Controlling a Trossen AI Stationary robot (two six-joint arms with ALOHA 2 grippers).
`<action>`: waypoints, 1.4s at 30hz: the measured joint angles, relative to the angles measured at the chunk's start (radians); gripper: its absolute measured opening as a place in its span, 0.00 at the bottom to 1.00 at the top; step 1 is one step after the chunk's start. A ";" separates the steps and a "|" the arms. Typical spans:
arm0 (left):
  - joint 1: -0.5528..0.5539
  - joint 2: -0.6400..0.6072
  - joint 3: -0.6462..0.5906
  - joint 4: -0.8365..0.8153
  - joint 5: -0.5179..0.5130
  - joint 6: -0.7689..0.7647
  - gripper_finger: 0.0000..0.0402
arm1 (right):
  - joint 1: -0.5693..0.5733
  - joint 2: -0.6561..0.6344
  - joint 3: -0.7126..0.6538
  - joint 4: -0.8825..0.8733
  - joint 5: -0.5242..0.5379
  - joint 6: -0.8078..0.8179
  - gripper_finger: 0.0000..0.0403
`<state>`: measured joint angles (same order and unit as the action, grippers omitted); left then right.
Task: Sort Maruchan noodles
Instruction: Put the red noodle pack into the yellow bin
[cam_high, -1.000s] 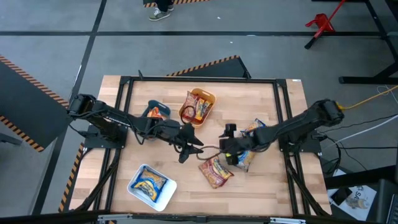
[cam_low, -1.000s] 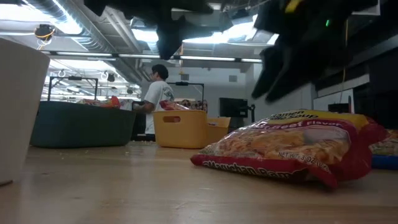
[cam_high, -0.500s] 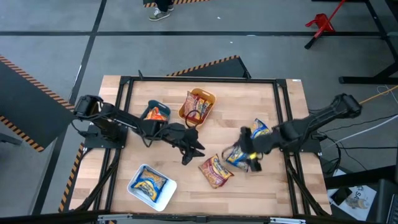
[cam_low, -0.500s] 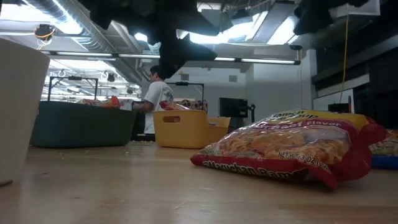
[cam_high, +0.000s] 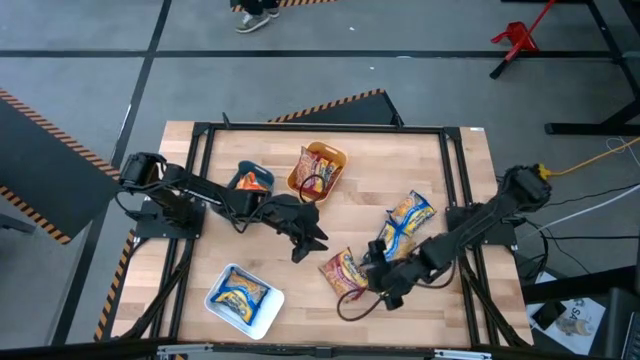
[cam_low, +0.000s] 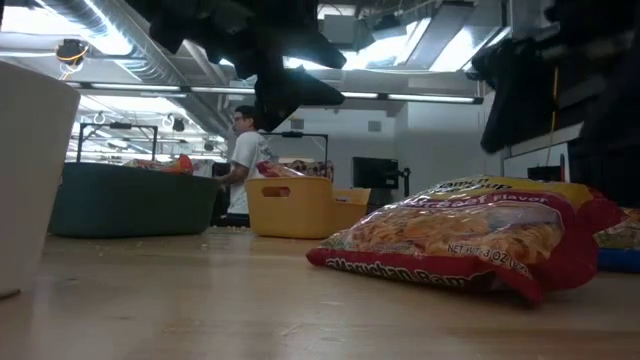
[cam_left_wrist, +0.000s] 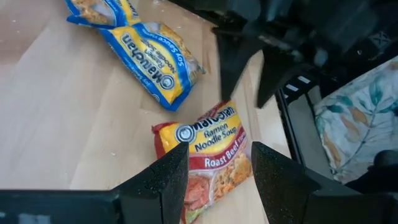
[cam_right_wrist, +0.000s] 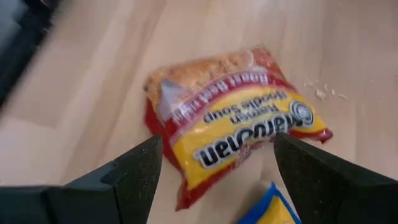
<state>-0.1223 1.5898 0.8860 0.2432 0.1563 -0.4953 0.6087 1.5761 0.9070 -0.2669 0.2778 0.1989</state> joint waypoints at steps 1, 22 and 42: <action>0.000 0.000 0.000 -0.004 0.004 0.000 0.42 | 0.000 0.020 0.000 0.010 0.012 -0.002 0.73; 0.019 0.008 0.000 -0.029 0.047 0.088 0.42 | -0.202 -0.018 0.006 0.000 0.043 -0.074 0.73; 0.079 0.193 0.000 0.033 0.171 0.191 0.65 | -0.144 -0.233 0.005 -0.194 0.049 0.116 0.73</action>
<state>-0.0432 1.7832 0.8864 0.2759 0.3270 -0.3040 0.4652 1.3434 0.9119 -0.4614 0.3266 0.3149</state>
